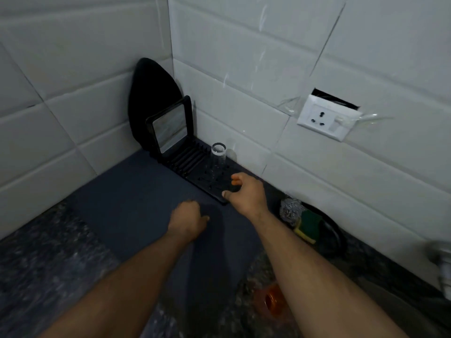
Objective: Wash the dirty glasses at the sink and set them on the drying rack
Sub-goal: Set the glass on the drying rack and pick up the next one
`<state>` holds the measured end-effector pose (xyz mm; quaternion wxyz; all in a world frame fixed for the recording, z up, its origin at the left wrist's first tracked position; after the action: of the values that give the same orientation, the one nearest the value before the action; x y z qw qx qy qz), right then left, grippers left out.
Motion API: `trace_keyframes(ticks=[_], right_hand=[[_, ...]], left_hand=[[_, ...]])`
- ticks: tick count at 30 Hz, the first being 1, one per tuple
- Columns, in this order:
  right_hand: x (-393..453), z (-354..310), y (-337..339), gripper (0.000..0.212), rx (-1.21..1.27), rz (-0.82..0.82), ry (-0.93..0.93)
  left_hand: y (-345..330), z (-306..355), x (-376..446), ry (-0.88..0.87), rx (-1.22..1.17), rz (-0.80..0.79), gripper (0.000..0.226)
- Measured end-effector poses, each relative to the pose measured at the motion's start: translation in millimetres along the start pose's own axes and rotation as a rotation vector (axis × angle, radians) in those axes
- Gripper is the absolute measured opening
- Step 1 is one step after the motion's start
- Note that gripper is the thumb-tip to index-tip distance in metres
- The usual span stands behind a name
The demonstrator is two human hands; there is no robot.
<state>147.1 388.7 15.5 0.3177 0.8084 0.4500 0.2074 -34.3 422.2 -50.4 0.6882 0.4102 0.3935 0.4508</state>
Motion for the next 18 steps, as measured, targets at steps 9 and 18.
trace_keyframes(ticks=[9,18], right_hand=[[-133,17,84,0.052,-0.018,-0.117,0.115],[-245,92,159,0.047,0.004,-0.049,0.064]], left_hand=[[-9,36,-153,-0.041,-0.067,-0.031,0.037],[-51,98,-299,-0.017,-0.066,-0.065,0.037]])
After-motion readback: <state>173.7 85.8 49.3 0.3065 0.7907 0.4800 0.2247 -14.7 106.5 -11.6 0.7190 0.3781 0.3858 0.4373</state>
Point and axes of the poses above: each hand's wrist, its own x-axis towards the middle knuckle, its own y-axis out of the back of the hand, z = x × y, the point moved 4 cm from there along x, towards the middle knuckle, and after that the axes turned 9 degrees about z, right-handed, at the moved point
